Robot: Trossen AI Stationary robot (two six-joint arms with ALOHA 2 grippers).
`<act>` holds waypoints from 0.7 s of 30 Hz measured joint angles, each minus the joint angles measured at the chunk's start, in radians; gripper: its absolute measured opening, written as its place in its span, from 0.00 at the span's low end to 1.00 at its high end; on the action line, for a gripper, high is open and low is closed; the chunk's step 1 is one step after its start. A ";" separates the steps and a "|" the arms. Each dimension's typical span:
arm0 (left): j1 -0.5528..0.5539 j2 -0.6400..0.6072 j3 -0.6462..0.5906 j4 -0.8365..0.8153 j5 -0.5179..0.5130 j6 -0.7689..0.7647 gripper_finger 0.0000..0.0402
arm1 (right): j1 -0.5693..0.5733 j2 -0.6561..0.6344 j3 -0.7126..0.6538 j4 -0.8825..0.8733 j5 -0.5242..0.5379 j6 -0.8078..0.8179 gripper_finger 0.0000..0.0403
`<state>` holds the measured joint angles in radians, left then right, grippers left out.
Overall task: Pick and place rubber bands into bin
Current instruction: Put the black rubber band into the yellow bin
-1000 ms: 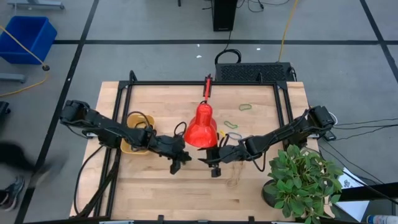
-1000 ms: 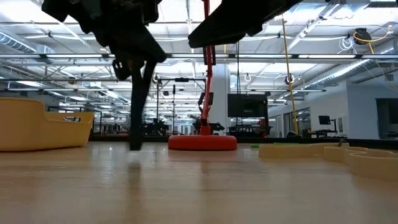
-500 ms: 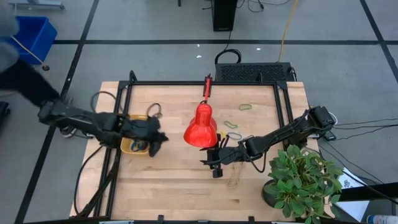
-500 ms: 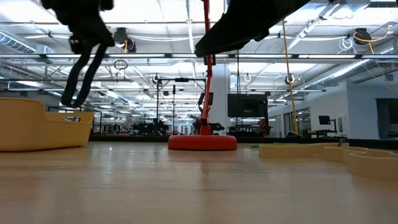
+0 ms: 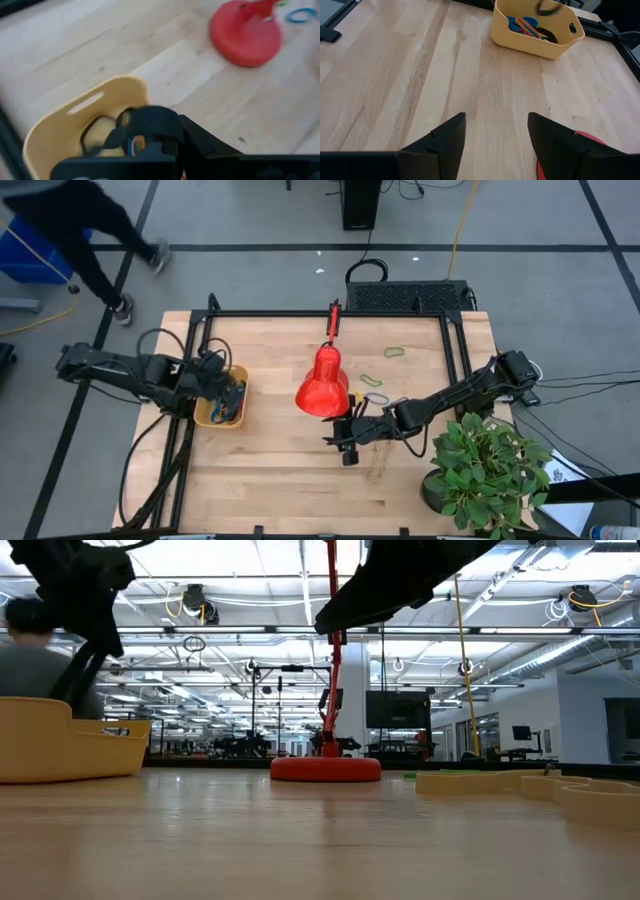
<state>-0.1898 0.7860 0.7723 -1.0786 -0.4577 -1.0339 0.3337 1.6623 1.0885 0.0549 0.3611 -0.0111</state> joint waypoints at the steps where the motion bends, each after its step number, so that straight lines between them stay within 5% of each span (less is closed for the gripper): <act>1: 0.000 0.010 0.000 -0.014 0.000 -0.025 0.01 | 0.000 0.000 0.000 0.000 0.000 0.000 0.52; 21: 0.033 0.220 -0.074 -0.089 0.113 -0.178 0.01 | 0.001 0.000 0.000 -0.009 0.000 0.045 0.52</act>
<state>-0.1565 1.0063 0.6978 -1.1678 -0.3445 -1.2121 0.3351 1.6623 1.0885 0.0463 0.3611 0.0336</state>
